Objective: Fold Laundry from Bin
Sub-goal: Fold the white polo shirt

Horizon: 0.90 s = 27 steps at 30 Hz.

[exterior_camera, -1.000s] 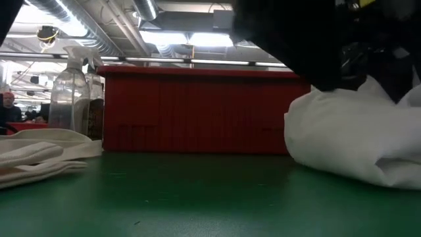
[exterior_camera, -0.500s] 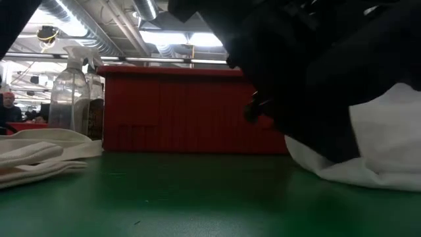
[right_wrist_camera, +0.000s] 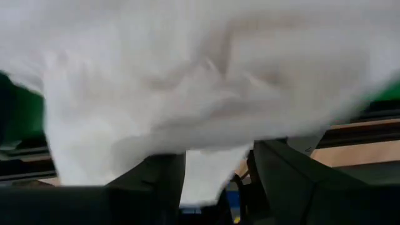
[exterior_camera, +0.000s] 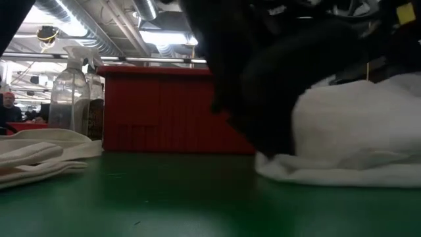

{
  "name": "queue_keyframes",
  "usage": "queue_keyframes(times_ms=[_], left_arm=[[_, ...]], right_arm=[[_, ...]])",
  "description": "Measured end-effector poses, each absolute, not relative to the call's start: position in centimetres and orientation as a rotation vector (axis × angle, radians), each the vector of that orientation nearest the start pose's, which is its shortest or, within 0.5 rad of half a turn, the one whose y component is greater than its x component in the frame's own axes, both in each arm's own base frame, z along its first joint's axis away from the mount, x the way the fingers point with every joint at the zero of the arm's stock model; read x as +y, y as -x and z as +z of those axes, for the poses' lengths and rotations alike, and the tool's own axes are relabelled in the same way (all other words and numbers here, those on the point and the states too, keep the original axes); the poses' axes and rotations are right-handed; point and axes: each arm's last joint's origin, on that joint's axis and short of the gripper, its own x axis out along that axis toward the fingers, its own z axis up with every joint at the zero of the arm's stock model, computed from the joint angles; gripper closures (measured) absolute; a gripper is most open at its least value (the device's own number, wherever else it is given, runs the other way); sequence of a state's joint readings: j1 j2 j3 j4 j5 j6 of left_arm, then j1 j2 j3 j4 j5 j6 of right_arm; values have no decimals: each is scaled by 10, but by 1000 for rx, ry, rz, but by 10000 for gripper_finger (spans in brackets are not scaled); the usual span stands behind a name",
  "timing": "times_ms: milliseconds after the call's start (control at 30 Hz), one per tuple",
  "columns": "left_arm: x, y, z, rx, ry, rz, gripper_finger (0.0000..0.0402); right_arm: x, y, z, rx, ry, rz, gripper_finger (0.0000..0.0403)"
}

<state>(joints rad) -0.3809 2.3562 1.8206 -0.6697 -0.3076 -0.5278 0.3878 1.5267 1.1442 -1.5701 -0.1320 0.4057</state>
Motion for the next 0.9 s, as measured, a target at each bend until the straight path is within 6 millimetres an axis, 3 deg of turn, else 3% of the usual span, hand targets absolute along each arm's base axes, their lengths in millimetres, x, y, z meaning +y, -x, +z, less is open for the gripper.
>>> queue_keyframes(times_ms=[233,367,600,900], left_arm=[[-189,-431,146,1162,55,198,401],[-198,-425,169,1112,83,169,401],[-204,-432,198,1021,114,133,397],[-195,-449,228,862,-54,145,313]], right_arm=[[80,-187,266,1846,-87,-82,212],[76,-180,277,1753,-156,-149,212],[71,-167,290,1674,-195,-143,212],[68,-160,298,1621,-213,-120,212]])
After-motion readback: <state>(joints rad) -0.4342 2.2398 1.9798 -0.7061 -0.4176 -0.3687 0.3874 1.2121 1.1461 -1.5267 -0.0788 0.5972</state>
